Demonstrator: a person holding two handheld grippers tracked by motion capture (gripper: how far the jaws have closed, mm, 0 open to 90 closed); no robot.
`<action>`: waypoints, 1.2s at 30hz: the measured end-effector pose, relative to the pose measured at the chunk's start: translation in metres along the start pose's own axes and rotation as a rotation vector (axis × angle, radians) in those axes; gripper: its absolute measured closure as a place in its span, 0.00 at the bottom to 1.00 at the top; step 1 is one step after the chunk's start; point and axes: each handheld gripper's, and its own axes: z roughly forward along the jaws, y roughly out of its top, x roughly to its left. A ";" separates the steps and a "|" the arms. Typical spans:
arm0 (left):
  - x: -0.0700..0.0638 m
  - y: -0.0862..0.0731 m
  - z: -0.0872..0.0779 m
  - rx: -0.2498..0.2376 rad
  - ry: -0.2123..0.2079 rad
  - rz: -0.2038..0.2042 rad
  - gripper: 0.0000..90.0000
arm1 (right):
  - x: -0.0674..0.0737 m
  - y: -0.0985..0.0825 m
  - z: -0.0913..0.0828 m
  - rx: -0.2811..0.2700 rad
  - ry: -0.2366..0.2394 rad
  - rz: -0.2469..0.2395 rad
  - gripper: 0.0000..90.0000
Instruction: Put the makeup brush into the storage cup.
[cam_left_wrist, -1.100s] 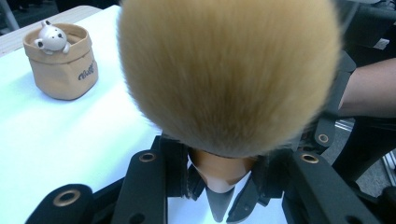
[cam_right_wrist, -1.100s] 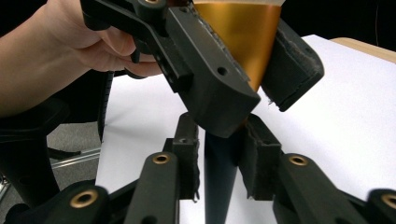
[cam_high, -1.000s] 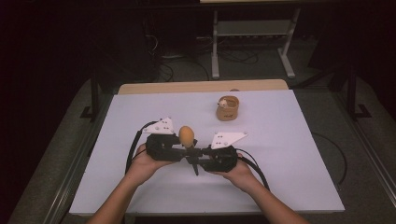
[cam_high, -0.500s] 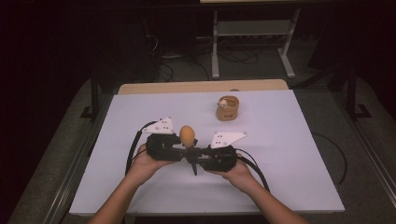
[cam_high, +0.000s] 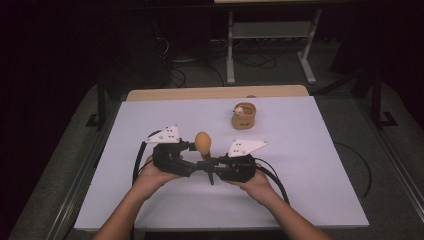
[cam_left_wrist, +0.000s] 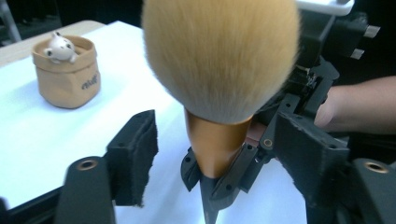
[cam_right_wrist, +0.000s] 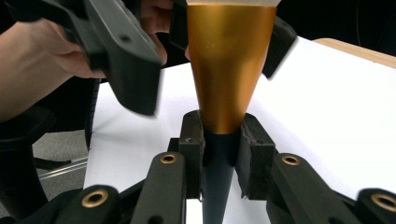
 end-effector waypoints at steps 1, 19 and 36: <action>0.000 0.000 -0.002 -0.006 0.009 0.000 0.29 | 0.000 0.000 0.000 0.001 -0.002 -0.002 0.81; -0.004 -0.019 -0.032 -0.101 0.100 0.028 0.16 | -0.003 0.000 -0.007 -0.005 -0.032 -0.010 0.81; -0.009 -0.060 -0.051 -0.142 0.147 0.006 0.15 | -0.006 0.003 -0.013 -0.020 -0.051 -0.004 0.81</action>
